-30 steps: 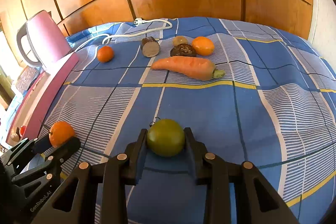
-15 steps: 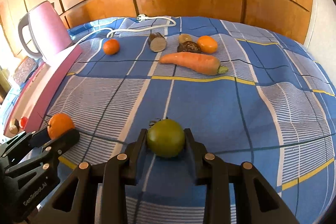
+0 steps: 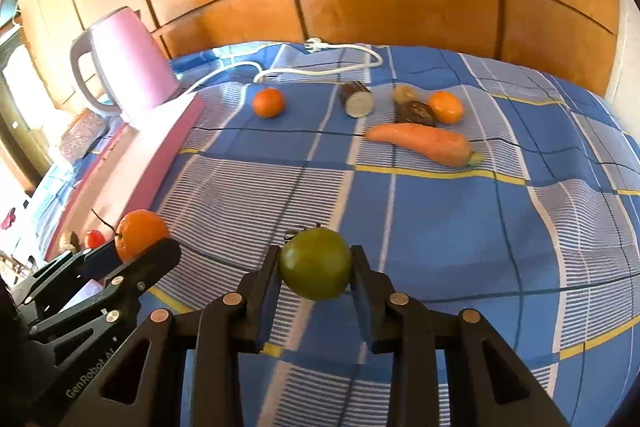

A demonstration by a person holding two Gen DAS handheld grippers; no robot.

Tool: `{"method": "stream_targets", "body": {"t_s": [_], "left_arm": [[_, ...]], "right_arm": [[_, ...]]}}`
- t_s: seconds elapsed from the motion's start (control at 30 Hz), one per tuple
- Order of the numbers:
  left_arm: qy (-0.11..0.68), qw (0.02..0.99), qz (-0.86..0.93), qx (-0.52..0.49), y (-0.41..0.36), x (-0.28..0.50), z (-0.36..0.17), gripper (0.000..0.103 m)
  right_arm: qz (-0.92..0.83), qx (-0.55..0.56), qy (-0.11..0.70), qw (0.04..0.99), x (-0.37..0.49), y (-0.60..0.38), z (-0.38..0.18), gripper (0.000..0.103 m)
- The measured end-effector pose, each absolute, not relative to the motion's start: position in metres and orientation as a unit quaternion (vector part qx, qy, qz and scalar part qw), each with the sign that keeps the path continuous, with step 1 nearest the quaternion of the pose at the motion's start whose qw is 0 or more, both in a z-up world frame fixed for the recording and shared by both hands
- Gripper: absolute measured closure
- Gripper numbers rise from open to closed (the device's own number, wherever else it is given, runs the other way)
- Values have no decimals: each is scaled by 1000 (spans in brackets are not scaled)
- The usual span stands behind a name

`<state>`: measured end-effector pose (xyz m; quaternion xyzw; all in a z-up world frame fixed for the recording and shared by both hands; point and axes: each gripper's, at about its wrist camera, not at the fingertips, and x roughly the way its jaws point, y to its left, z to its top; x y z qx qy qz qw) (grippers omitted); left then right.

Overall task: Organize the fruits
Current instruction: 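Lower orange and lime into the tray and open both tools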

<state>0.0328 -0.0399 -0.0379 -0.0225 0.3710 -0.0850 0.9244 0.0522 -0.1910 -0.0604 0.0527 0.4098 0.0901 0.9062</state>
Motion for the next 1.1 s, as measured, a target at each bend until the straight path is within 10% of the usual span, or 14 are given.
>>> {"method": "stream_targets", "body": {"t_s": [1.1], "left_arm": [[352, 923, 84, -133, 122, 48, -16, 64]], "right_arm": [[274, 17, 414, 868, 89, -51, -23, 70]]}}
